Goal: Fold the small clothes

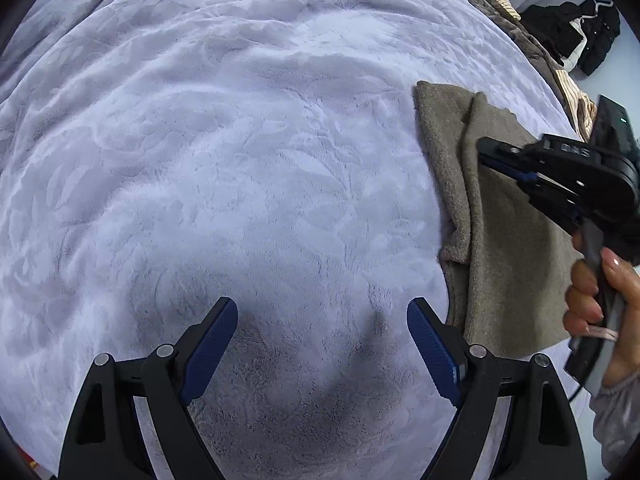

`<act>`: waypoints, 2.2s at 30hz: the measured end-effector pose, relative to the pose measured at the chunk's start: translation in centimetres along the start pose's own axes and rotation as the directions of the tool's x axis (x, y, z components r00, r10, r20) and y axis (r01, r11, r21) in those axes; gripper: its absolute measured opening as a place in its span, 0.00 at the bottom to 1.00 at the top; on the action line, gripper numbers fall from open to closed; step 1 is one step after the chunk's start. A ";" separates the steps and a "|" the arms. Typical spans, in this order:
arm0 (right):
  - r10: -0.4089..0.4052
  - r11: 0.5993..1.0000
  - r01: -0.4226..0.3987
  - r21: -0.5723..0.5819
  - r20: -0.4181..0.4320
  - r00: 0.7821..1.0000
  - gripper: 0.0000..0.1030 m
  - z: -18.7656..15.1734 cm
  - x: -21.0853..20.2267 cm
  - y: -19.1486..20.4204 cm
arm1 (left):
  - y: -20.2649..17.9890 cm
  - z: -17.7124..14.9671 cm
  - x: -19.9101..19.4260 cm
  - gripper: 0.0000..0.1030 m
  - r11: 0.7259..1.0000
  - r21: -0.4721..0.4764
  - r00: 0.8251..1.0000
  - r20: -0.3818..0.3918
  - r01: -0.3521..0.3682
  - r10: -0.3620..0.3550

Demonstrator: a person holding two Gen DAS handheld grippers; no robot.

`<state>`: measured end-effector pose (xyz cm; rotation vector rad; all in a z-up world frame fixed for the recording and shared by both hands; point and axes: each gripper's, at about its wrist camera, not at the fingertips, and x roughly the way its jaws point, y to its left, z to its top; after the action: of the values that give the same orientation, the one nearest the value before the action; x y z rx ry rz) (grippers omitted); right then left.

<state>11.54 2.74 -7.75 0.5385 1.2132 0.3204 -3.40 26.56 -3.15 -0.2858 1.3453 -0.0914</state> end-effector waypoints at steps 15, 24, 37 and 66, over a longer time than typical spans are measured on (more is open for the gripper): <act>-0.171 0.981 0.168 -0.098 -0.018 0.985 0.12 -5.0 -5.7 -1.5 | -2.1 2.4 0.3 0.84 0.997 0.068 0.999 0.001 0.038 -0.038; -0.112 0.990 0.120 0.078 -0.102 0.988 0.12 -9.9 -9.2 -8.2 | -8.0 2.7 1.5 0.84 0.985 0.158 0.998 -0.022 0.066 -0.063; -0.566 0.812 0.519 0.266 0.141 0.812 0.52 -3.5 -24.8 -23.6 | -14.0 3.8 3.4 0.84 0.978 0.203 0.999 -0.016 0.036 -0.034; -0.492 0.866 0.468 0.175 0.134 0.861 0.12 -3.2 -25.4 -24.6 | -13.6 9.8 5.6 0.87 0.979 0.115 0.985 0.041 -0.169 0.165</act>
<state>-1.05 -29.96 -1.87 0.3535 1.1600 -0.2369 8.74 13.73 -3.06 -0.0735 1.3227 -0.0251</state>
